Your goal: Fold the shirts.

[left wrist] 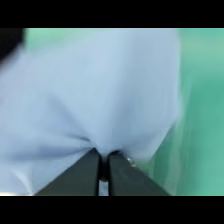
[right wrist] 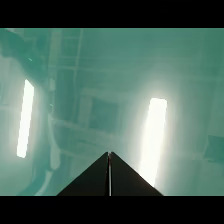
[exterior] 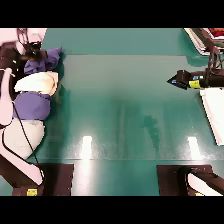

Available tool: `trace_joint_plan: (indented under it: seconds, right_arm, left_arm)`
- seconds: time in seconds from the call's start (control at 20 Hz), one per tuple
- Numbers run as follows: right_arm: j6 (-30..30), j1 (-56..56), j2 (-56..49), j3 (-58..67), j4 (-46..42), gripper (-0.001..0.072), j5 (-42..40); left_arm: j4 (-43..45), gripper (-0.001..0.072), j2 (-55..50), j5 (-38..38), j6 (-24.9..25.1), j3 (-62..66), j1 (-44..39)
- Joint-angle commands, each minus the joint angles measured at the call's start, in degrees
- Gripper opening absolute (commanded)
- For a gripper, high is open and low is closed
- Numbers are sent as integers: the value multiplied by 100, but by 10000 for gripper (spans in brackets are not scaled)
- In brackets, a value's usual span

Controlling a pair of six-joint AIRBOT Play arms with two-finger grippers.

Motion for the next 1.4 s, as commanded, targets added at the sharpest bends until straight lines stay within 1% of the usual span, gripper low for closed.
trace_joint_plan:
  seconds: [0.0,0.05,0.15,0.25,0.35,0.45,0.55,0.65,0.75,0.9,1.0,1.05,1.1,1.15,1.2,1.25,1.35]
  right_arm:
    - [0,-151,2,444,-4,19,-284]
    - [-2,-238,2,704,-4,19,-332]
    - [-37,-415,2,1213,-4,19,-369]
    - [-151,-577,2,1698,-7,19,-376]
    - [-153,-673,4,2059,-2,19,-356]
    - [-153,-693,4,2345,0,19,-328]
    - [-153,-693,4,2551,17,19,-181]
    - [-155,-693,4,2688,33,19,48]
    - [-155,-693,4,2785,33,19,295]
    - [-157,-693,20,2804,31,19,586]
    - [-160,-693,20,2804,26,19,743]
    - [-162,-693,20,2804,26,19,798]
    - [-162,-693,17,2804,26,19,828]
    - [-164,-693,17,2804,26,19,835]
    - [-164,-693,17,2804,26,19,831]
    - [-164,-693,17,2804,26,19,831]
    - [-164,-693,17,2804,28,19,835]
  left_arm:
    - [-116,23,938,-164,42,625,-247]
    - [-116,23,1346,-107,57,684,-387]
    - [-114,23,2258,-85,254,684,-763]
    - [-111,23,2988,-269,337,660,-1185]
    - [-116,23,3543,-568,330,660,-1703]
    - [-111,22,3779,-1084,258,660,-2225]
    - [-111,23,3803,-1821,-57,455,-2826]
    - [-109,22,3803,-2253,-407,-208,-3491]
    - [-109,23,3803,-2184,-831,-1193,-4175]
    - [-249,25,3790,-1596,-1471,-2852,-5075]
    - [-691,27,3790,-1320,-1576,-3729,-5405]
    - [-970,187,3790,-1261,-1572,-4076,-5477]
    - [-1121,509,3790,-1222,-1572,-4288,-5486]
    - [-1084,623,3790,-1220,-1556,-4369,-5464]
    - [-894,607,3799,-1202,-1545,-4347,-5392]
    - [-702,607,3803,-1147,-1541,-4284,-5237]
    - [-612,606,3801,-953,-1453,-4197,-4706]
